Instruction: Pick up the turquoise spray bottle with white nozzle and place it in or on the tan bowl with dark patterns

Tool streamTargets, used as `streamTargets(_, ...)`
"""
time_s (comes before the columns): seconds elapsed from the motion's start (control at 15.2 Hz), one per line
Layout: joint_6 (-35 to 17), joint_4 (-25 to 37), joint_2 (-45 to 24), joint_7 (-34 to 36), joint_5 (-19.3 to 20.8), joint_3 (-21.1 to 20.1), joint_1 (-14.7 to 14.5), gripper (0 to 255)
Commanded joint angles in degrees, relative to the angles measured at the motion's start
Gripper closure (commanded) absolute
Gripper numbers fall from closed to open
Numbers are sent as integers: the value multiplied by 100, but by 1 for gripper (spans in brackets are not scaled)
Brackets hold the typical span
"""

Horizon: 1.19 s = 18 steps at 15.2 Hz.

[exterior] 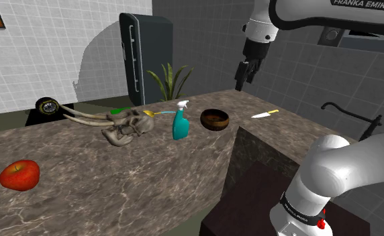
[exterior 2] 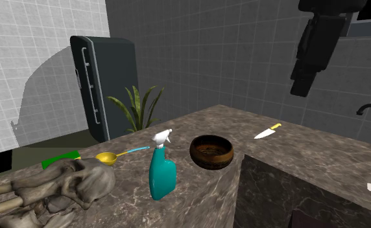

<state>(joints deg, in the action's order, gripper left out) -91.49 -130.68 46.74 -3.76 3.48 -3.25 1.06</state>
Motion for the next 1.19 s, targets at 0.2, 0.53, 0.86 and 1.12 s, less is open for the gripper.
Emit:
streamTargets(0.2, -646, -393, -76, -810, 68, 515, -149, 0)
streamTargets(0.53, -1686, -757, -526, -2201, 76, 1396, -445, 0)
streamTargets(0.86, -2604, -753, -1336, -3712, -176, 2304, -898, 0)
streamTargets(1.12, -3155, -493, -2185, -5073, -689, 3055, -1422, 0)
